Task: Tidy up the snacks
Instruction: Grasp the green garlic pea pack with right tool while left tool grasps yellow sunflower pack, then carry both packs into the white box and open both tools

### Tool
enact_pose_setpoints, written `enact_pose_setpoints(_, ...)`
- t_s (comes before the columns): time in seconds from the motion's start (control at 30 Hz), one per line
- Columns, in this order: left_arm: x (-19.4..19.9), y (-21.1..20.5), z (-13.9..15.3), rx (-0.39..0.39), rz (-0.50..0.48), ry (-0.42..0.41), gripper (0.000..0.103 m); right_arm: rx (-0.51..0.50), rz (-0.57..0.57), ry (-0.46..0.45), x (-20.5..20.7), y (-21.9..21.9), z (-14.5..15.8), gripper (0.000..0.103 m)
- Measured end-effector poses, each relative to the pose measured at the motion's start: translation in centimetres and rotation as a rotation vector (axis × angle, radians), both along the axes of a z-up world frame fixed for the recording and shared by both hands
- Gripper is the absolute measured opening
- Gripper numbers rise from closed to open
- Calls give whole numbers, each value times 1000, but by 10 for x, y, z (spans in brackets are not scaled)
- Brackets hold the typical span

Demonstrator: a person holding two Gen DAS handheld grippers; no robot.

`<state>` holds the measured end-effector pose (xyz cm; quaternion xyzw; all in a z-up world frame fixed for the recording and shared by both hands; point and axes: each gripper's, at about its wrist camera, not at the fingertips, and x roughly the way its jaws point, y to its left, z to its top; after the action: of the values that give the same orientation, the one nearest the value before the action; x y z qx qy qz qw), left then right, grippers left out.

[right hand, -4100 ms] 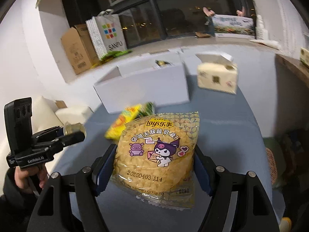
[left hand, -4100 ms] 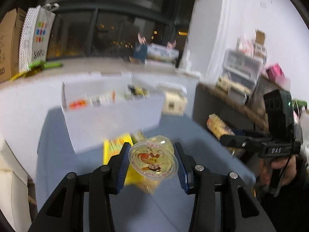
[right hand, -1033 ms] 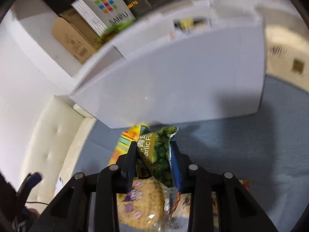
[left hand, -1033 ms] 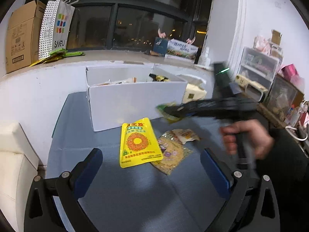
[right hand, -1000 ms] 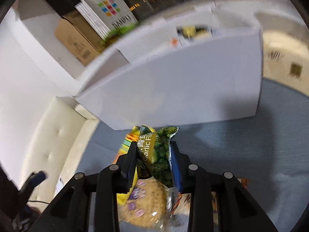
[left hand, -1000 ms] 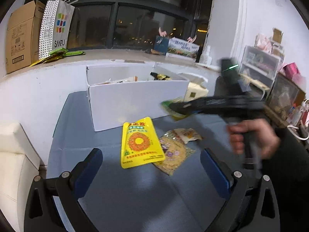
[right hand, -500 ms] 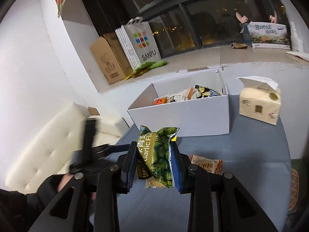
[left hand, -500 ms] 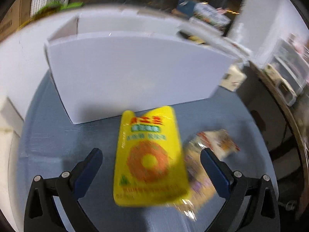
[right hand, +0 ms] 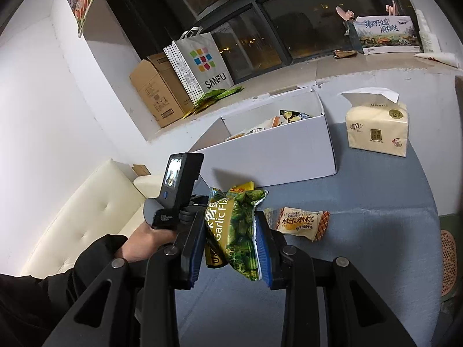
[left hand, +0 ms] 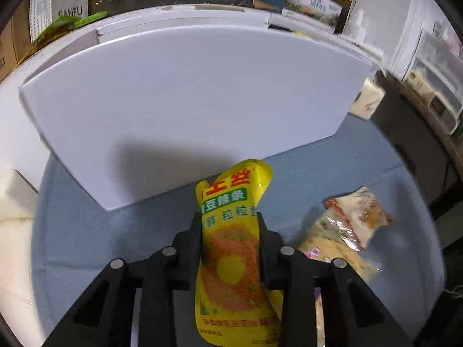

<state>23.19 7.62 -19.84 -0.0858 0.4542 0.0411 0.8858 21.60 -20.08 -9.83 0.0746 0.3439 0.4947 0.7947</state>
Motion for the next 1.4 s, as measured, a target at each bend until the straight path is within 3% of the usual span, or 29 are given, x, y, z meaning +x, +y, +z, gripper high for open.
enact_pose_setpoints(0.13,-28,-4,19,-31,-28,-89,34,-2,2,7,-1,0,-3,35)
enact_pose_setpoints(0.37,-76,-8,93,-68,-77,-304,34,-6,-28,-9,5,7,1,35)
enact_pose_setpoints(0.57,-64,21,156,-81,-51,-432,34,6,-35,-66,30,33,31,35)
enact_pose_setpoints(0.7,-26,49,172,-88,-12,-437,34,-2,-31,-85,62,64,57,36)
enact_pose_setpoints(0.83,14,73,163,-109,44,-392,34,-10,-52,-73,110,103,76,36)
enact_pose_setpoints(1.0,46,86,152,-72,54,-358,35,-63,-60,-20,158,146,71,36)
enact_pose_setpoints(1.07,52,91,148,-66,64,-349,39,-84,-72,-7,170,159,65,36)
enact_pose_setpoints(1.1,56,94,145,-68,62,-331,53,-89,-70,5,175,165,61,37)
enact_pose_setpoints(1.13,59,96,142,-74,56,-316,81,-81,-61,33,181,169,57,37)
enact_pose_setpoints(1.17,60,99,137,-82,54,-300,94,-79,-57,58,185,173,54,40)
enact_pose_setpoints(1.2,58,101,135,-80,64,-296,103,-79,-60,78,188,175,52,53)
enact_pose_setpoints(1.23,55,104,132,-74,80,-292,103,-79,-77,87,190,175,51,69)
enact_pose_setpoints(1.27,52,107,129,-79,85,-289,103,-82,-99,82,191,174,50,101)
enact_pose_setpoints(1.4,40,114,125,-95,91,-288,103,-38,-129,91,191,158,51,103)
